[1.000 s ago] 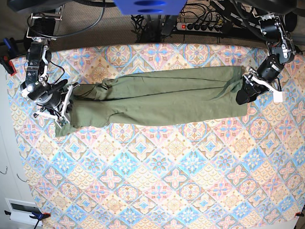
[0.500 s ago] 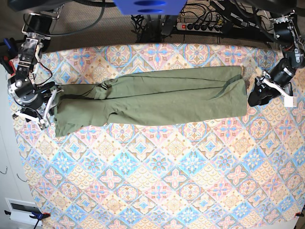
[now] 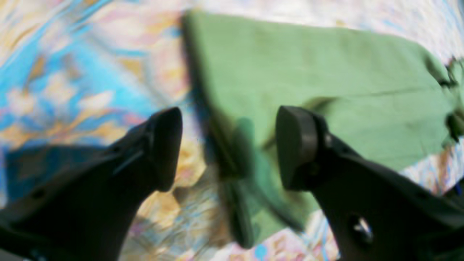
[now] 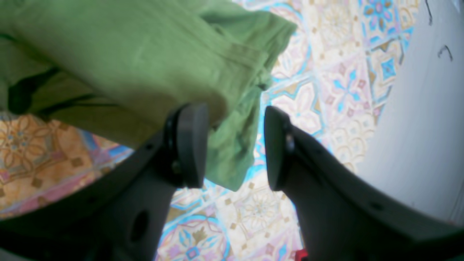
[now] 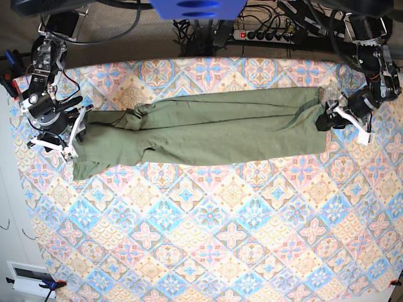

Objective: Layout the t-shirt on the table in an organized manner, then fold the t-shirt properly
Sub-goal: 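Release the strip ends and open both grippers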

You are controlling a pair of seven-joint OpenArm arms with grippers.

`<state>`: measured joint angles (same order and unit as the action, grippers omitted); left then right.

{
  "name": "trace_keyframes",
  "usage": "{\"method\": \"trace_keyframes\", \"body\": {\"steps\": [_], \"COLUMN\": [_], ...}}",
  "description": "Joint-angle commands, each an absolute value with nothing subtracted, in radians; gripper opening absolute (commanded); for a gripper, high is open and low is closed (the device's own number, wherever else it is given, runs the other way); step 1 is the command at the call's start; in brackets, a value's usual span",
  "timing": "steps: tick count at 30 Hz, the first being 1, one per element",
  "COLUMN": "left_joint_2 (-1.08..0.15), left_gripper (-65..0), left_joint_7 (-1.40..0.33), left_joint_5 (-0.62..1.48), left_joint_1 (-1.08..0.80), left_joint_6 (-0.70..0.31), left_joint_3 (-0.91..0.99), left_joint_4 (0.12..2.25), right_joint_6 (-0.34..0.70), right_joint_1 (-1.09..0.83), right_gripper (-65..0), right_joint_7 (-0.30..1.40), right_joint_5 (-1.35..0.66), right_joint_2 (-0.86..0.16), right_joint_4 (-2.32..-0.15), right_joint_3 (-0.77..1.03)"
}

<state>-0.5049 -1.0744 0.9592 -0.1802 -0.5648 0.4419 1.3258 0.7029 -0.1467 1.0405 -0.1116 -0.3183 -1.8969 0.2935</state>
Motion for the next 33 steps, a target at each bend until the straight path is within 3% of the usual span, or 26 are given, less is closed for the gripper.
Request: {"method": "trace_keyframes", "body": {"steps": [1, 10, 15, 18, 21, 24, 25, 33], "left_joint_2": [-0.521, -0.444, -0.432, -0.42, -0.412, -0.415, -0.417, -0.549], "left_gripper": [-22.8, -22.8, -24.6, -30.7, -44.4, -62.7, -65.0, -65.0], "left_joint_7": [-1.066, -1.07, -1.066, -1.064, -1.069, -1.07, -1.07, -1.069], "left_joint_5": [0.98, 0.972, 0.96, 0.961, 0.966, 0.975, 0.974, 0.97], "left_joint_1": [-0.165, -0.168, -0.166, -0.166, -0.166, -0.166, -0.168, -0.196], "left_joint_6": [-0.573, -0.573, -0.573, -0.573, -0.575, -0.575, -0.575, -0.575], "left_joint_3": [0.447, 0.443, 0.321, 0.286, 0.292, 0.352, 0.378, 0.519], "left_joint_4": [1.342, 1.337, 1.339, 1.339, 1.345, 1.345, 1.345, 1.337], "right_joint_6": [0.698, 0.698, 0.698, 0.698, 0.698, 0.698, 0.698, 0.698], "right_joint_1": [-0.133, -0.133, -0.128, -0.128, -0.128, -0.13, -0.131, -0.133], "right_gripper": [-40.3, -40.3, -40.3, -40.3, -40.3, -40.3, -40.3, -40.3], "right_joint_7": [1.023, 1.023, 1.027, 1.029, 1.029, 1.029, 1.029, 1.03], "right_joint_5": [-0.117, -0.117, -0.117, -0.117, -0.117, -0.117, -0.117, -0.119], "right_joint_2": [-0.335, -0.334, -0.334, -0.334, -0.334, -0.334, -0.334, -0.334], "right_joint_4": [-1.916, -1.917, -1.917, -1.917, -1.917, -1.917, -1.917, -1.919], "right_joint_3": [0.302, 0.305, 0.305, 0.306, 0.306, 0.306, 0.306, 0.306]}}
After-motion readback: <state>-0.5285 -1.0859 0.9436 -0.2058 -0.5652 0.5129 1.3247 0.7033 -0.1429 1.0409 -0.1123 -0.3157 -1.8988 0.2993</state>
